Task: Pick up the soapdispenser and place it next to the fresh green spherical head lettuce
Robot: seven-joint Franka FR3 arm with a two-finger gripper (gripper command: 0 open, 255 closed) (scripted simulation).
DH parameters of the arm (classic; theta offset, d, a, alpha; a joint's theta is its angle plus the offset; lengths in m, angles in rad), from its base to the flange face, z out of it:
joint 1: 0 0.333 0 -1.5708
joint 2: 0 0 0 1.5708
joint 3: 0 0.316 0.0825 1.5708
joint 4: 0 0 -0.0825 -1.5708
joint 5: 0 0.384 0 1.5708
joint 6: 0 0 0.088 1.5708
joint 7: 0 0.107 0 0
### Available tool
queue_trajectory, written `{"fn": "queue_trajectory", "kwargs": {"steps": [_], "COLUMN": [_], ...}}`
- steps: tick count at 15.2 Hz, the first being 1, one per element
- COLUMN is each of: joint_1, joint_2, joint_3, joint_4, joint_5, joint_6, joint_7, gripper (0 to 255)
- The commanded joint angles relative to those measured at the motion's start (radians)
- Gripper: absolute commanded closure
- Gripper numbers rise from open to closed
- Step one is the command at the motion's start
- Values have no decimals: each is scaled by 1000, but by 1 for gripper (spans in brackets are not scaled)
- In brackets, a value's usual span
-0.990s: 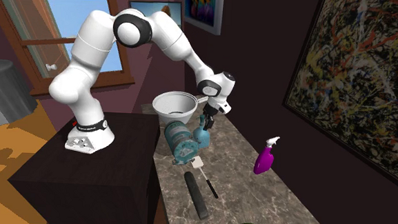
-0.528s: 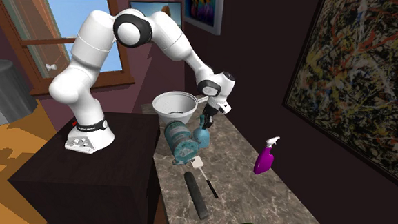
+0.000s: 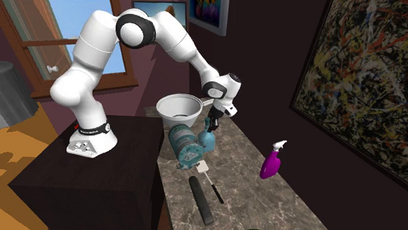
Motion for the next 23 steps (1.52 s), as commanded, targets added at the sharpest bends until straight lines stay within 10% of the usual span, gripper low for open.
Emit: {"fn": "queue_trajectory", "kwargs": {"steps": [1,23], "joint_1": [-1,-7], "joint_2": [-18,-216], "joint_3": [0,3], "joint_4": [-5,12], "joint_5": [0,-1], "joint_6": [-12,-227], "joint_7": [1,28], "gripper": [255,255]}}
